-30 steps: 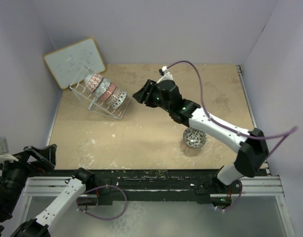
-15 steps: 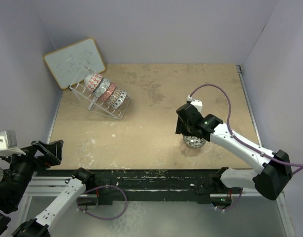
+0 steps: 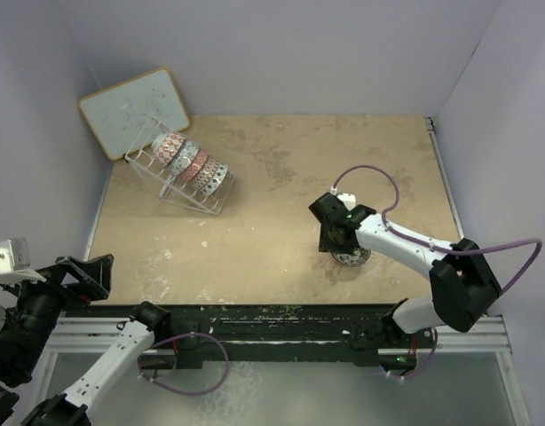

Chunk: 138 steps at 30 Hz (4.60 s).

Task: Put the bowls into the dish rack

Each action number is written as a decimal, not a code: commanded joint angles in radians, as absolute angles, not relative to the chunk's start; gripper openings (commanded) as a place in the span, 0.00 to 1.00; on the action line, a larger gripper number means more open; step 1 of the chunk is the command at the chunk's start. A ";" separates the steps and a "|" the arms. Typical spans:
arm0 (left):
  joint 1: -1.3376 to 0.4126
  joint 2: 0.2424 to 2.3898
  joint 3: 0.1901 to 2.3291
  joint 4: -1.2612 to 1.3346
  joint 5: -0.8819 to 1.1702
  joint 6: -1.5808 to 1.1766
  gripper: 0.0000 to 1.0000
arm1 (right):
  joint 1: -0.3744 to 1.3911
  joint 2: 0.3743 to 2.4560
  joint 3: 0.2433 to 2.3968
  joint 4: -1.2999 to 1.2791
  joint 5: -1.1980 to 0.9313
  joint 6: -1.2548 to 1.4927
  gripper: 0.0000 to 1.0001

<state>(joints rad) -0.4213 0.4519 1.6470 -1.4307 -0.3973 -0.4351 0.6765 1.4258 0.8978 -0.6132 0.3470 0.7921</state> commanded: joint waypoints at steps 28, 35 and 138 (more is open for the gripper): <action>-0.428 0.462 1.704 -1.454 -0.437 -0.446 0.99 | 0.674 1.331 1.211 0.116 -0.219 0.729 0.00; -0.428 0.476 1.737 -1.468 -0.448 -0.441 0.99 | 0.678 1.567 1.380 0.732 -0.491 0.999 0.00; -0.479 0.456 1.847 -1.546 -0.523 -0.465 0.99 | 0.852 2.838 2.703 0.872 -0.006 1.518 0.00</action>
<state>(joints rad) -0.4694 0.4530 1.8294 -1.5532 -0.5079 -0.4538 0.8551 2.8475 2.6369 0.8230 -0.0940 1.5242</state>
